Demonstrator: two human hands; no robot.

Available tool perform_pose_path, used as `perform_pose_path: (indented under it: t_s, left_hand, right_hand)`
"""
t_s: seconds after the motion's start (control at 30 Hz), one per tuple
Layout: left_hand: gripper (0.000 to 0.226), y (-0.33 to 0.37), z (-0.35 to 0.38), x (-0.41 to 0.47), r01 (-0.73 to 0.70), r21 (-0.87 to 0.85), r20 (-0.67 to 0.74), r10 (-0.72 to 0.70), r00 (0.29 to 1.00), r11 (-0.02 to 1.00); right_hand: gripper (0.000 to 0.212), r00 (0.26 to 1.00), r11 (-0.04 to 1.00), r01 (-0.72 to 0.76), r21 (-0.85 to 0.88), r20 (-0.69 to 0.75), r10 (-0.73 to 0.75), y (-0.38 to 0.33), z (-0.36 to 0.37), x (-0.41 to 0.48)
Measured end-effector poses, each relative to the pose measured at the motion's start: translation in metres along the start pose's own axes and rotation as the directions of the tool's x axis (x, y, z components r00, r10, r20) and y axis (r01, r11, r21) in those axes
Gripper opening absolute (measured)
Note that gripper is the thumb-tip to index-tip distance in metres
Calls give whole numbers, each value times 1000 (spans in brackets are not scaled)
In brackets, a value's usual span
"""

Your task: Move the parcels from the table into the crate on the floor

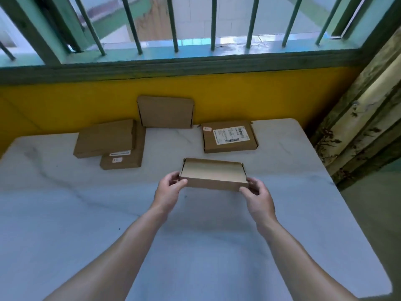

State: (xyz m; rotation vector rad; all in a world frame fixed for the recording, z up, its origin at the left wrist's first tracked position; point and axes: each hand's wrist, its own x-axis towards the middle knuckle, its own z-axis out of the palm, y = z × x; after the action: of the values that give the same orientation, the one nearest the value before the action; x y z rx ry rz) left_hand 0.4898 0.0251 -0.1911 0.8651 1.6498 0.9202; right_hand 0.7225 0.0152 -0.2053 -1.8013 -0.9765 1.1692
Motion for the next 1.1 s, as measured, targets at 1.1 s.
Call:
perform_pose_path:
  t_s: [1.1]
  left_hand:
    - [34, 45, -188, -60, -286, -506, -154, 241, 958, 813]
  right_hand:
    - [23, 940, 885, 147, 442, 215, -264, -133, 112, -98]
